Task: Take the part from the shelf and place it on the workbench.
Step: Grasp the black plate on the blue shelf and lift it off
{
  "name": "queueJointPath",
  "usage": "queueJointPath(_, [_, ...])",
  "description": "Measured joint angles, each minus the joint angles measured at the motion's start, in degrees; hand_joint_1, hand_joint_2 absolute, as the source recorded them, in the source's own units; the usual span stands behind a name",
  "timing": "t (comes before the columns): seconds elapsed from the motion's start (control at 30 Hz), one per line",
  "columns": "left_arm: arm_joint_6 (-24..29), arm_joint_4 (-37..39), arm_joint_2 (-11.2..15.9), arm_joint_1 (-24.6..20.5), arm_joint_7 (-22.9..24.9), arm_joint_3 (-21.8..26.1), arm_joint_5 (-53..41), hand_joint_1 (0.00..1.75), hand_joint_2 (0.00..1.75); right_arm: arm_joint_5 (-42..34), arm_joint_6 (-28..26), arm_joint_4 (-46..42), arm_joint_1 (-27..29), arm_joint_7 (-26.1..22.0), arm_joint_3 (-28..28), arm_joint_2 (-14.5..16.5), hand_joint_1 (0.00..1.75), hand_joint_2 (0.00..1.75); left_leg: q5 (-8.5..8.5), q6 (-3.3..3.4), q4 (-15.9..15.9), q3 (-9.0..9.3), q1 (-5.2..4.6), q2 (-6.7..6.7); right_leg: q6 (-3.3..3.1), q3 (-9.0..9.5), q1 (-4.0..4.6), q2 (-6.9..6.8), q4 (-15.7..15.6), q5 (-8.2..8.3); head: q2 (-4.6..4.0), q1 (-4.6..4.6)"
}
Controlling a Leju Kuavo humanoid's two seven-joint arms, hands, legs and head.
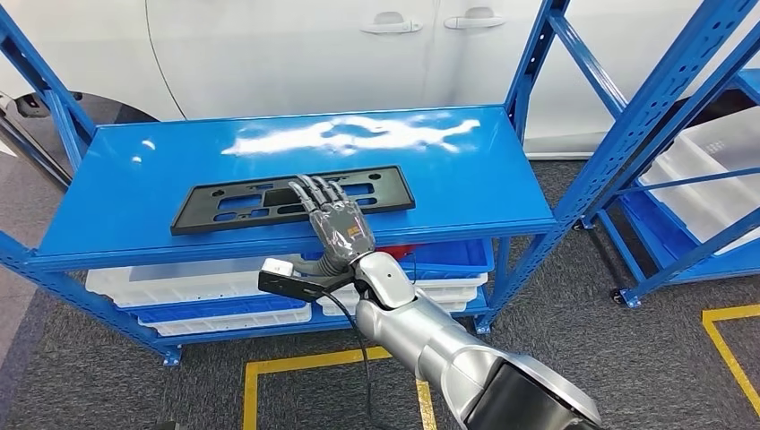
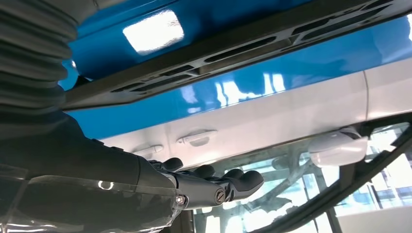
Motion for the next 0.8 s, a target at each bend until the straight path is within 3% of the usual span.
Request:
queueJointPath(0.03, [0.1,0.0,0.0,0.0,0.0,0.1,0.0,0.00,0.00,0.4,-0.1,0.0,0.0,0.4,0.1,0.0,0.00,0.00,0.00,-0.02,0.0,0.02,0.00,-0.37,-0.11,0.92,-0.05,0.10,-1.9,1.52,0.00,0.00])
queueJointPath(0.1, [0.1,0.0,-0.1,-0.1,0.0,0.4,0.1,0.00,0.00,1.0,-0.3,-0.2,-0.2,1.2,0.6,0.0,0.00,0.00,0.02,-0.19,0.1,0.06,0.00,-1.27,-0.64,5.02,-0.12,1.46,-10.2,5.46,0.00,0.00])
queueJointPath(0.17, [0.2,0.0,-0.1,-0.2,-0.1,0.6,0.3,0.00,0.00,1.4,-0.4,-0.4,-0.5,1.9,1.3,0.0,0.00,0.00,0.13,-0.71,0.1,-0.12,0.06,-2.17,-1.02,7.76,-0.06,2.82,-16.0,7.26,0.00,0.00])
queueJointPath(0.2, [0.2,0.0,-0.2,-0.1,-0.1,0.8,0.3,0.00,0.00,1.3,-0.4,-0.5,-0.5,2.2,1.6,0.0,0.00,0.00,0.22,-1.07,0.0,-0.24,0.16,-2.53,-1.15,8.11,0.03,3.06,-16.8,7.22,0.00,0.00])
queueJointPath(0.27, [0.6,0.0,-0.1,0.2,0.5,1.1,0.5,0.00,0.00,0.2,-0.2,-0.8,-0.6,2.4,2.2,0.1,0.00,0.00,0.36,-1.77,-0.2,-0.31,0.34,-2.95,-1.56,8.30,0.08,2.23,-17.3,7.47,0.00,-0.01])
queueJointPath(0.33, [1.1,0.0,-0.1,0.4,2.0,1.3,0.5,0.00,0.00,-2.1,0.3,-1.3,-0.7,2.4,2.7,0.2,0.00,0.00,-0.84,-2.25,1.4,-0.96,0.27,-1.85,-2.22,8.82,-0.17,1.60,-18.2,7.87,0.00,-0.01])
queueJointPath(0.43, [1.4,0.0,-0.1,0.4,4.0,1.7,0.4,0.00,0.00,-4.6,0.7,-1.5,-0.8,2.6,3.9,0.3,0.00,0.00,-5.94,-2.86,11.7,-5.68,0.30,-0.02,-2.71,9.11,-0.10,0.86,-18.5,7.96,0.00,-0.01])
queueJointPath(0.47, [1.4,0.0,-0.1,0.4,4.5,1.8,0.3,0.00,0.00,-5.1,0.6,-1.5,-0.7,2.6,4.3,0.3,0.00,0.44,-6.91,-3.04,14.8,-7.21,0.33,0.09,-2.75,9.08,-0.04,0.69,-18.4,7.91,0.00,-0.01])
queueJointPath(0.5, [1.6,0.0,-0.1,0.4,5.0,2.0,0.3,0.00,0.00,-5.5,0.5,-1.5,-0.6,2.7,4.6,0.3,0.00,0.87,-6.85,-3.17,16.1,-7.85,0.33,0.15,-2.75,9.05,-0.01,0.55,-18.3,7.84,0.00,-0.02])
queueJointPath(0.53, [1.7,0.0,-0.1,0.4,5.5,2.1,0.2,0.00,0.00,-5.9,0.5,-1.5,-0.6,2.7,4.9,0.3,0.00,1.31,-5.62,-3.23,14.8,-7.23,0.35,0.22,-2.69,9.06,-0.02,0.48,-18.2,7.73,0.00,-0.02])
queueJointPath(0.57, [1.9,0.0,-0.1,0.4,5.9,2.2,0.1,0.00,0.00,-6.3,0.4,-1.5,-0.6,2.7,5.1,0.3,0.00,1.75,-3.66,-3.25,11.5,-5.56,0.40,0.33,-2.58,9.10,-0.04,0.43,-18.0,7.56,0.00,-0.02])
queueJointPath(0.63, [2.1,0.0,0.0,0.3,6.4,2.3,-0.1,0.00,0.00,-7.3,0.0,-1.5,-0.7,2.5,5.4,0.3,0.00,1.75,-0.73,-2.94,3.7,-1.60,0.39,0.57,-2.15,9.00,0.07,0.39,-17.4,7.13,0.00,-0.01])
queueJointPath(0.67, [2.2,0.0,0.0,0.2,6.6,2.3,-0.1,0.00,0.00,-7.7,-0.2,-1.5,-0.8,2.4,5.5,0.3,0.00,1.75,-0.20,-2.62,1.4,-0.50,0.32,0.59,-1.90,8.84,0.20,0.38,-17.1,7.00,0.00,-0.01])
queueJointPath(0.8, [2.4,0.0,0.0,0.2,7.1,2.3,-0.5,0.00,0.00,-8.0,-1.4,-1.4,-0.9,3.2,6.1,0.3,0.00,1.75,-0.04,-1.10,0.3,-0.23,0.17,0.46,-0.80,8.38,0.32,0.36,-16.6,6.64,0.00,-0.01])
